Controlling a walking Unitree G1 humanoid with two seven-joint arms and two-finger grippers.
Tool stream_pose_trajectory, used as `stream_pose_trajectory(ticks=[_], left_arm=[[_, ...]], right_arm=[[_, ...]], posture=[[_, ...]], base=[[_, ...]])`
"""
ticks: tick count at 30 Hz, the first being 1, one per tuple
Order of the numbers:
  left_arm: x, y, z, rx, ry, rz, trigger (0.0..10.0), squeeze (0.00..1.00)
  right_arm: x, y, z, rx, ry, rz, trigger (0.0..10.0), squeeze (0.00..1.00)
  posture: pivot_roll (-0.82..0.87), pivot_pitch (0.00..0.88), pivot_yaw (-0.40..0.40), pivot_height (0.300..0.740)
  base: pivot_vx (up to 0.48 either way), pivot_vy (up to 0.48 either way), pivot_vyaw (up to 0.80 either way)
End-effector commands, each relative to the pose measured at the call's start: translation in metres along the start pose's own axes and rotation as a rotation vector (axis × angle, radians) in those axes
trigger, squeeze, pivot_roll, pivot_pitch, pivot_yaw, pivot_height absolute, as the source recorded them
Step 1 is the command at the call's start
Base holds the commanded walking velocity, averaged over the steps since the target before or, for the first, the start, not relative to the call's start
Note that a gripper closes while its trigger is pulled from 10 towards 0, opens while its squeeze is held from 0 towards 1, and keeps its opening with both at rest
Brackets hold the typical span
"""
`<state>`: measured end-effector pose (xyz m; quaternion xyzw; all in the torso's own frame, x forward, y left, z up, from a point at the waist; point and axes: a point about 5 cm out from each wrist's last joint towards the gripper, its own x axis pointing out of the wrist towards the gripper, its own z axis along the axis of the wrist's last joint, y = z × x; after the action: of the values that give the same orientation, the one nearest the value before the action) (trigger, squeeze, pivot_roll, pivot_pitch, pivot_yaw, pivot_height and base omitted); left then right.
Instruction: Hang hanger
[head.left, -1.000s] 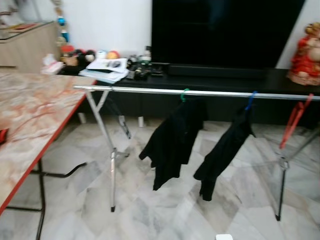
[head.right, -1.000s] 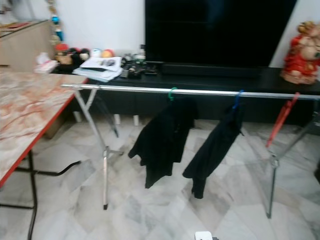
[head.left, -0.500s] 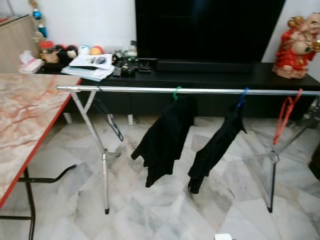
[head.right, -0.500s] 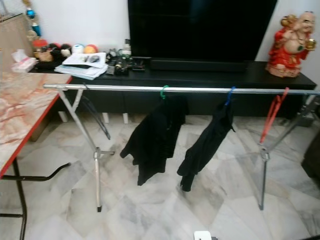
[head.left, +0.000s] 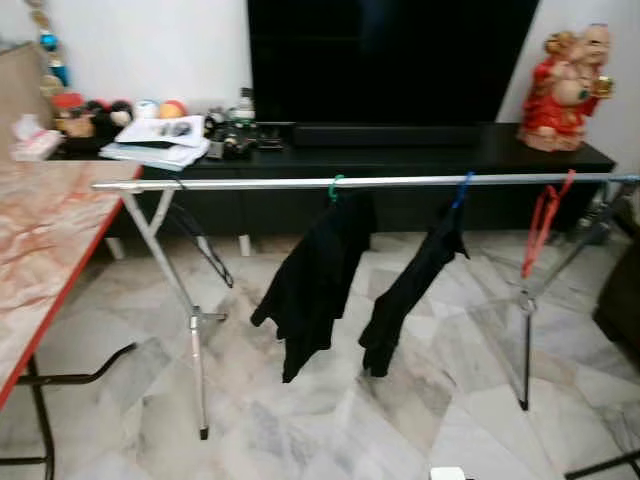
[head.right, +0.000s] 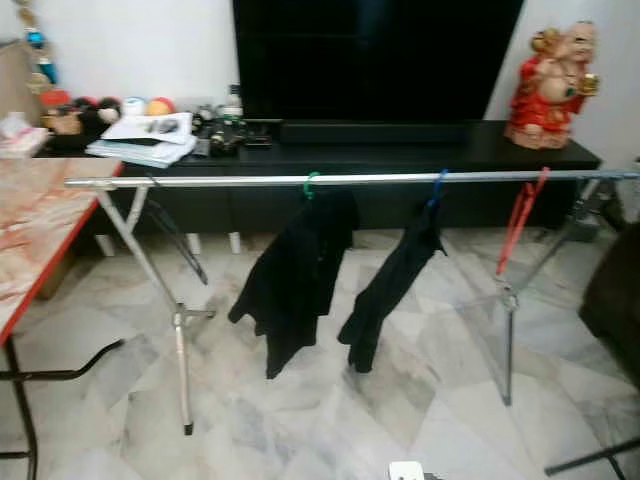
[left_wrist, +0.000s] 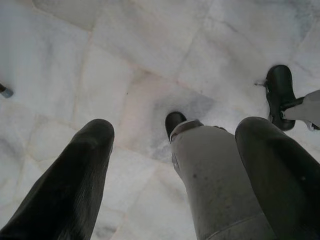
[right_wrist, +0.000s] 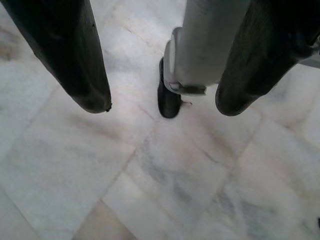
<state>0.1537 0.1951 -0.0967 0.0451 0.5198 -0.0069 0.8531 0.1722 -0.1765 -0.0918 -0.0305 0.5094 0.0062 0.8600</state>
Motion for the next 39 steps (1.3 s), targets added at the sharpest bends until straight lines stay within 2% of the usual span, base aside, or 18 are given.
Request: stream_pose_trajectory(ticks=[1,9,13,17,33,39], left_arm=[[-0.0007,0.0018,-0.0057,0.006,0.025,0.001,10.0,0.0],[-0.0008,0.0024,-0.0058,0.022,0.027,-0.003,10.0,0.0],[-0.0008,0.0026,-0.0057,0.032,0.026,-0.004,10.0,0.0],[-0.0009,0.0026,-0.0058,0.04,0.026,-0.005,10.0,0.0],[-0.0007,0.003,-0.0041,0.038,0.025,-0.006,10.0,0.0],[-0.0007,0.0033,-0.0042,0.038,0.025,-0.004,10.0,0.0]], right_arm=[[0.0004,0.0019,0.0047,0.005,-0.024,0.001,10.0,0.0],[0.0004,0.0035,0.0049,0.0,-0.029,0.012,10.0,0.0],[0.0004,0.0046,0.0043,0.001,-0.026,0.024,10.0,0.0],[0.0003,0.0051,0.0043,0.0,-0.029,0.031,10.0,0.0],[0.0004,0.0045,0.0068,0.029,-0.047,0.022,10.0,0.0],[0.0004,0.005,0.0067,0.032,-0.045,0.024,10.0,0.0]], posture=[[0.11,0.0,0.003,0.74],[0.1,0.0,0.014,0.74],[0.1,0.0,0.018,0.74],[0.09,0.0,0.019,0.74],[0.1,0.0,0.016,0.74],[0.1,0.0,0.016,0.74]], base=[[0.0,0.0,0.0],[0.0,0.0,0.0],[0.274,0.0,0.0],[0.299,0.0,-0.75],[0.304,0.0,0.0],[0.307,0.0,-0.71]])
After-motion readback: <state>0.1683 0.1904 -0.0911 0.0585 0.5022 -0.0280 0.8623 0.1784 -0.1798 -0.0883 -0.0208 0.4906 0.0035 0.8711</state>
